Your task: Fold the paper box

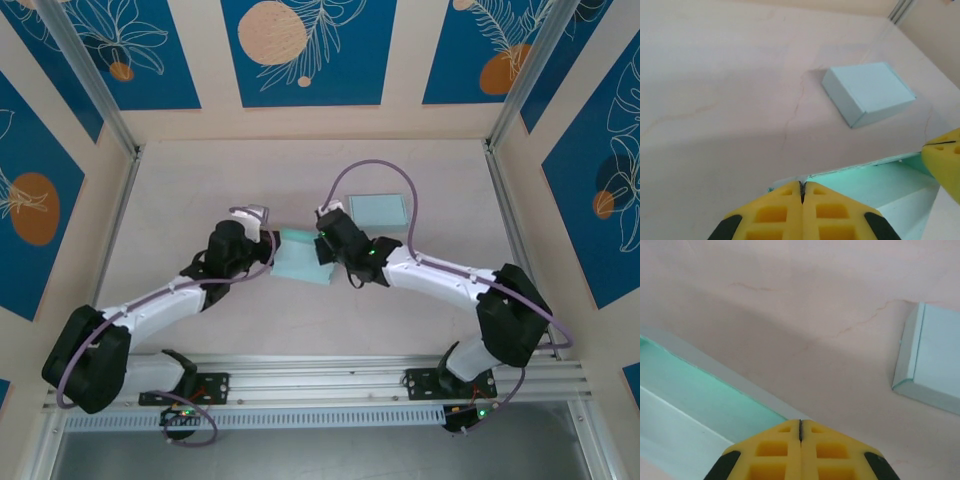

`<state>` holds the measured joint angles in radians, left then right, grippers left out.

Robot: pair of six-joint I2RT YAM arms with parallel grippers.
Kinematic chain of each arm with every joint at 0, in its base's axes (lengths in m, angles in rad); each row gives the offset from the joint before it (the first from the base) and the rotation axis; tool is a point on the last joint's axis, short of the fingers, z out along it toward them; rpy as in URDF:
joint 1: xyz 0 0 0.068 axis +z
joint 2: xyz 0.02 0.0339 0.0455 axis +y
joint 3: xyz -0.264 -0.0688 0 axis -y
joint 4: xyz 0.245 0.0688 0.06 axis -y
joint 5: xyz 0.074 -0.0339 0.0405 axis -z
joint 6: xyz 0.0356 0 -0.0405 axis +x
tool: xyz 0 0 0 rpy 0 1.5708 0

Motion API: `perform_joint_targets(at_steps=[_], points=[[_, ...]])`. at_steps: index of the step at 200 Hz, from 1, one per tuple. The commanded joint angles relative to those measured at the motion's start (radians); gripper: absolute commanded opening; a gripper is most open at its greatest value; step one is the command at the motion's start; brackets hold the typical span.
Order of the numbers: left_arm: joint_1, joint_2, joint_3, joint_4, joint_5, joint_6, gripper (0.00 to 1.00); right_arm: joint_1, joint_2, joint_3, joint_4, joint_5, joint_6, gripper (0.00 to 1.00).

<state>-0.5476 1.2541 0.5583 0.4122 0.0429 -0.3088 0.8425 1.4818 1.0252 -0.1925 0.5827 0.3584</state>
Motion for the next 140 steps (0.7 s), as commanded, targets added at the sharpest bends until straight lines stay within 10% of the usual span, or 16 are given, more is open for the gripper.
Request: perform_joint_targets(at_steps=[1,62,140], points=[[-0.011,0.025,-0.077,0.290,-0.018,0.168,0.00,-0.035,-0.122,0.080,-0.031,-0.108,-0.038,0.03],[-0.017,0.198,-0.146,0.688,0.075,0.358,0.00,-0.177,-0.173,0.147,-0.254,-0.243,0.186,0.34],[-0.016,0.241,-0.107,0.697,0.095,0.422,0.00,-0.274,-0.145,0.010,-0.234,-0.463,0.360,0.68]])
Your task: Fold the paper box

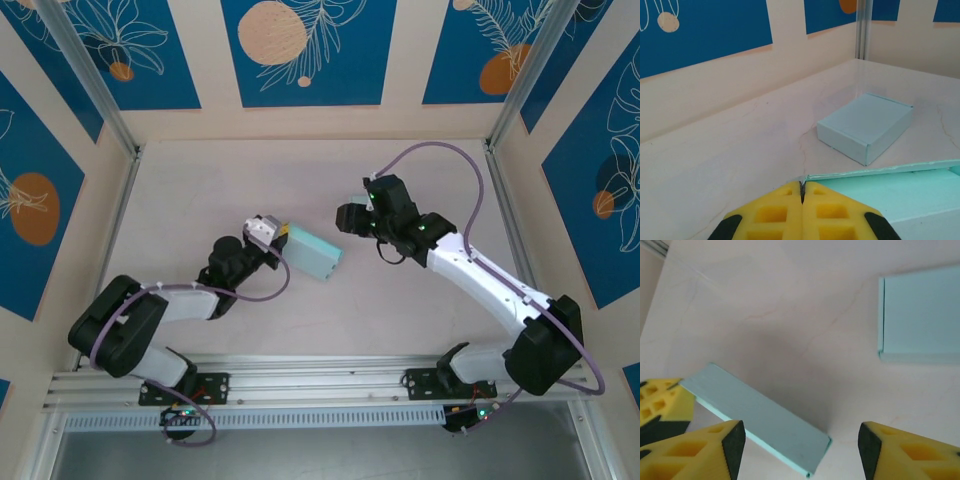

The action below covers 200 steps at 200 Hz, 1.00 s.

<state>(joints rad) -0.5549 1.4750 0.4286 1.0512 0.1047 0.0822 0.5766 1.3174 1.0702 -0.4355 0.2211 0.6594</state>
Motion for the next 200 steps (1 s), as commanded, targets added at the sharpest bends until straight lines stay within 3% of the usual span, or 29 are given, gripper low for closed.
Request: perform_joint_targets(at_steps=[1,47,84,111,128,180,200], points=[[-0.008,0.021,0.023,0.057,0.032,0.031,0.00,-0.009,0.020,-0.036,0.009,-0.101,0.059,0.68],[-0.007,0.095,0.025,0.079,0.020,0.026,0.00,-0.012,0.069,-0.053,0.010,-0.099,0.047,0.69],[-0.004,0.136,0.029,0.108,0.003,0.016,0.00,-0.003,0.015,-0.094,0.043,-0.104,0.026,0.71],[-0.002,0.153,0.042,0.118,0.003,0.016,0.00,0.040,-0.077,-0.200,0.196,-0.179,-0.163,0.88],[0.002,0.154,0.045,0.116,0.008,0.018,0.00,0.054,-0.109,-0.253,0.223,-0.111,-0.305,0.98],[0.008,0.155,0.048,0.105,0.010,0.012,0.00,0.034,-0.003,-0.308,0.352,-0.133,-0.452,1.00],[0.010,0.160,0.054,0.096,0.008,0.008,0.00,0.036,0.031,-0.347,0.456,-0.201,-0.489,1.00]])
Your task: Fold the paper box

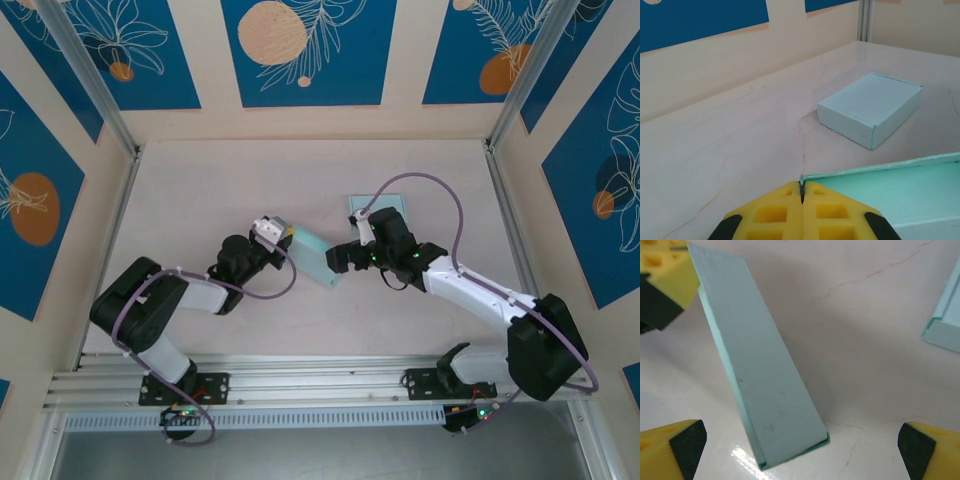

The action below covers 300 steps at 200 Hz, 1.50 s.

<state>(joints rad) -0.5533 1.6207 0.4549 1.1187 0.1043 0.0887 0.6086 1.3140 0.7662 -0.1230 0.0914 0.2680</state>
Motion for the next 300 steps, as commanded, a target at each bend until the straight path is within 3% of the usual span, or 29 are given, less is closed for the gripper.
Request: perform_joint_targets(at_steps=[1,27,53,96,122,132,144,153,175,202,223,253,300], points=[[0.008,0.014,0.028,0.028,0.009,0.002,0.00,0.004,0.036,-0.045,0.148,-0.073,-0.097,1.00],[0.010,0.018,0.030,0.027,0.006,0.000,0.00,0.006,0.082,-0.065,0.230,-0.093,-0.121,0.98],[0.019,0.016,0.029,0.019,-0.004,-0.008,0.00,0.012,0.148,-0.068,0.296,-0.093,-0.144,0.85],[0.039,0.006,0.024,-0.018,-0.012,-0.027,0.00,0.044,0.214,-0.058,0.362,-0.053,-0.214,0.52],[0.043,-0.021,0.023,-0.068,0.015,-0.024,0.00,0.066,0.224,-0.043,0.365,-0.004,-0.277,0.37],[0.043,-0.036,0.020,-0.089,0.023,-0.021,0.13,0.071,0.228,-0.042,0.372,0.014,-0.299,0.33],[0.044,-0.063,0.014,-0.116,0.022,-0.028,0.41,0.075,0.229,-0.041,0.378,0.029,-0.325,0.31],[0.043,-0.098,0.008,-0.144,0.015,-0.043,0.54,0.077,0.229,-0.037,0.379,0.036,-0.344,0.31],[0.045,-0.224,0.006,-0.268,-0.049,-0.118,0.77,0.086,0.234,-0.030,0.375,0.053,-0.381,0.29],[0.063,-0.383,0.095,-0.574,-0.164,-0.293,0.99,0.104,0.246,-0.017,0.357,0.083,-0.410,0.29],[0.091,-0.403,0.225,-0.817,-0.154,-0.408,1.00,0.115,0.246,-0.016,0.359,0.093,-0.421,0.29],[0.118,-0.309,0.398,-1.044,-0.038,-0.475,1.00,0.122,0.250,-0.010,0.362,0.101,-0.423,0.29],[0.141,-0.147,0.469,-1.112,0.063,-0.493,1.00,0.126,0.263,-0.008,0.368,0.105,-0.425,0.28]])
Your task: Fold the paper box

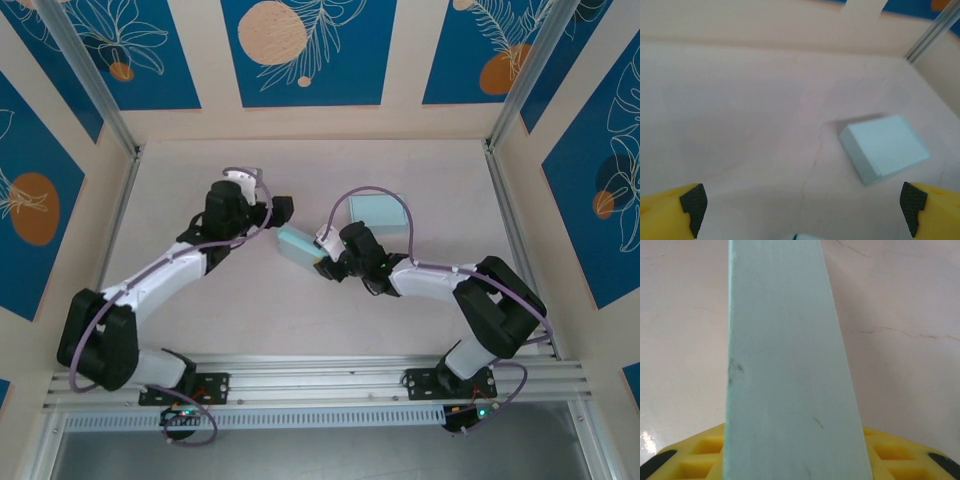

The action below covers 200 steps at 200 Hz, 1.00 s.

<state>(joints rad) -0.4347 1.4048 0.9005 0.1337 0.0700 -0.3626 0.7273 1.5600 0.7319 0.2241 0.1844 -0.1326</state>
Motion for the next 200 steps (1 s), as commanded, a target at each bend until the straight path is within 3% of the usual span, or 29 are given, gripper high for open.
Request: perform_joint_targets(at_steps=[1,67,84,125,154,167,185,200], points=[[0.022,0.072,0.024,-0.127,0.100,-0.042,1.00,0.008,0.018,0.027,0.021,0.012,-0.025,0.28],[0.040,0.129,-0.033,-0.127,0.125,-0.051,0.99,0.008,0.033,0.025,0.031,0.020,-0.021,0.28],[0.043,0.145,-0.076,-0.107,0.099,-0.054,0.93,0.006,0.042,0.025,0.037,0.020,-0.018,0.28],[0.066,0.200,-0.176,0.009,0.154,-0.127,0.70,0.000,0.052,0.028,0.043,0.016,-0.005,0.27],[0.069,0.242,-0.260,0.173,0.198,-0.206,0.58,-0.005,0.045,0.025,0.040,0.010,0.018,0.27],[0.078,0.258,-0.293,0.236,0.216,-0.246,0.59,-0.006,0.041,0.019,0.044,0.007,0.024,0.27],[0.102,0.262,-0.327,0.330,0.264,-0.314,0.81,-0.004,0.041,0.017,0.049,0.003,0.026,0.27],[0.126,0.240,-0.326,0.355,0.303,-0.361,0.85,-0.004,0.041,0.018,0.050,0.004,0.024,0.27]])
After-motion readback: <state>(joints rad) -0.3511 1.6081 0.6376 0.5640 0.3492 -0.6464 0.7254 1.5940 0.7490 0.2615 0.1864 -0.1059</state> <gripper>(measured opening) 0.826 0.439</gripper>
